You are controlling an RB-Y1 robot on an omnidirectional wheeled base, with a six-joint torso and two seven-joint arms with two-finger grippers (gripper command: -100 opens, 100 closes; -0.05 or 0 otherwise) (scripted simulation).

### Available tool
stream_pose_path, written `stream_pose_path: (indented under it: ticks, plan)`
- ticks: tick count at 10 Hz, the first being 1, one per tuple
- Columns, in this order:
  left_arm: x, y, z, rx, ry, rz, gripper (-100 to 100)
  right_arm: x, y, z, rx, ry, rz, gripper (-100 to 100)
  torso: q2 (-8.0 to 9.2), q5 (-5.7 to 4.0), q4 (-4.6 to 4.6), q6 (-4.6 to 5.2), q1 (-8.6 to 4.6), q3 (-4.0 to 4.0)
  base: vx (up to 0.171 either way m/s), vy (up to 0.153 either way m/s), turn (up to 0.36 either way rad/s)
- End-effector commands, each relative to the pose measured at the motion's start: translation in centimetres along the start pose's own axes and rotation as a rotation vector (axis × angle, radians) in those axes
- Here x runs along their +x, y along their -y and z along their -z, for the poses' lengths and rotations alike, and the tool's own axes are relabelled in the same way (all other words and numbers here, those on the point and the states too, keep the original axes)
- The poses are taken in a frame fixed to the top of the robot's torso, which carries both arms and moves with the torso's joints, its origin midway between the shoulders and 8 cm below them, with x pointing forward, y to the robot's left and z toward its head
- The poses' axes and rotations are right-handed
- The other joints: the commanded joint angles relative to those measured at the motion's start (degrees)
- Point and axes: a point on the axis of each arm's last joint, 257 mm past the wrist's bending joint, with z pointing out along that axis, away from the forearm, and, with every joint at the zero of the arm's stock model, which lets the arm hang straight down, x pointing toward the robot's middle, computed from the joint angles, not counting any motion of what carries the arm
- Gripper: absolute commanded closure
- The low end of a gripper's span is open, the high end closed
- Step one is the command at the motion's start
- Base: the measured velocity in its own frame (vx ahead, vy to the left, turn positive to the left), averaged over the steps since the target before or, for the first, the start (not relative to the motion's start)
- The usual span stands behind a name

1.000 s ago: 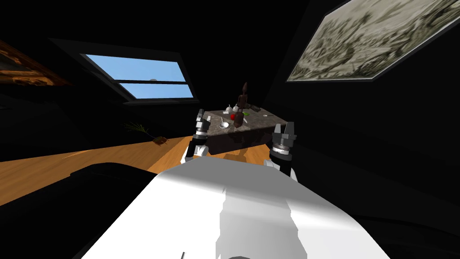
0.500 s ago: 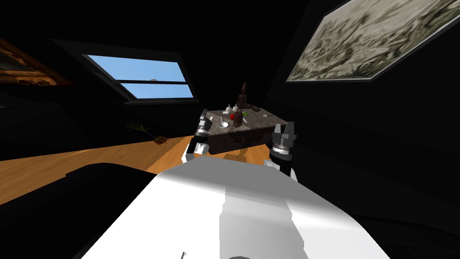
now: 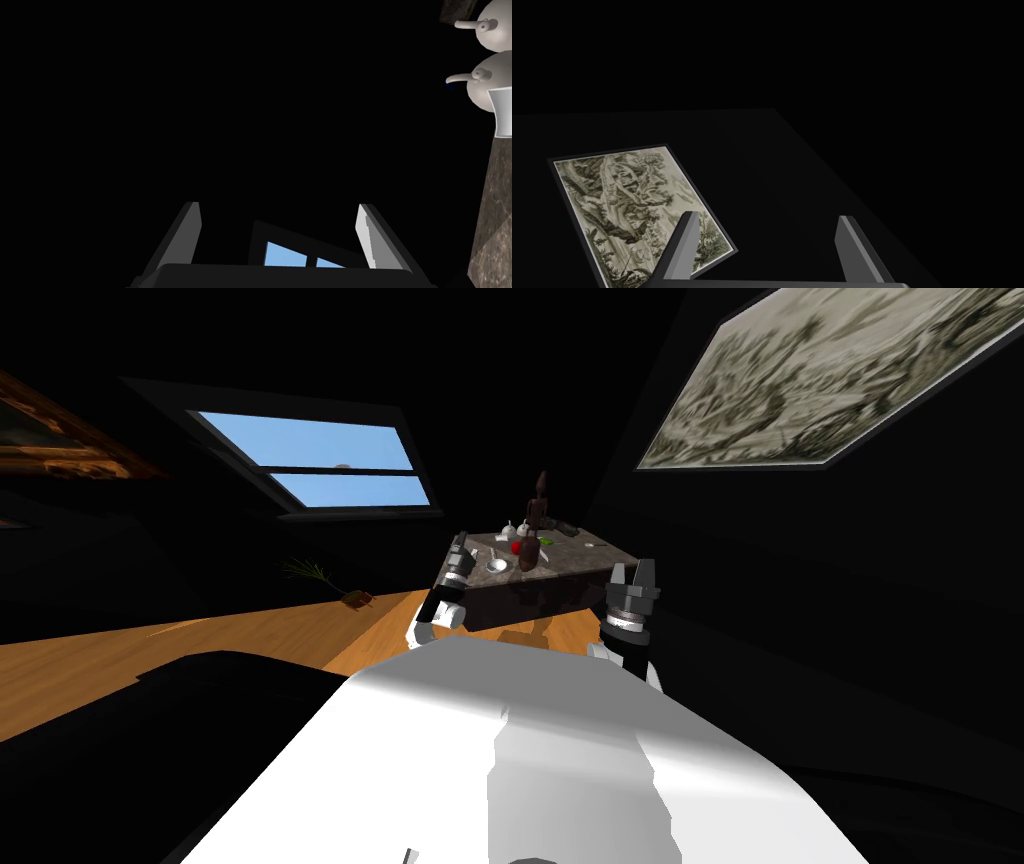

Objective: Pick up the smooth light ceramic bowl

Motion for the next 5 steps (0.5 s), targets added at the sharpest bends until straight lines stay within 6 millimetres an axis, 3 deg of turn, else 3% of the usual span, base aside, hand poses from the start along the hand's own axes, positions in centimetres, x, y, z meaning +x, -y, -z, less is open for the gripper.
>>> stream_pose_path:
  ticks: [1,5]
  plan:
    - [0.2,-1.0,-0.2,-0.041,-0.006,0.002,-100,0.0,0.0,0.0,0.000,0.000,0.000,0,0.00,0.00,0.00,0.00,0.00,0.00,0.002,-0.021,0.006]
    - [0.4,-2.3,-0.6,-0.100,-0.017,0.007,-100,0.0,0.0,0.0,0.000,0.000,0.000,0,-0.02,-0.01,-0.01,0.00,-0.03,-0.01,0.004,-0.018,0.005]
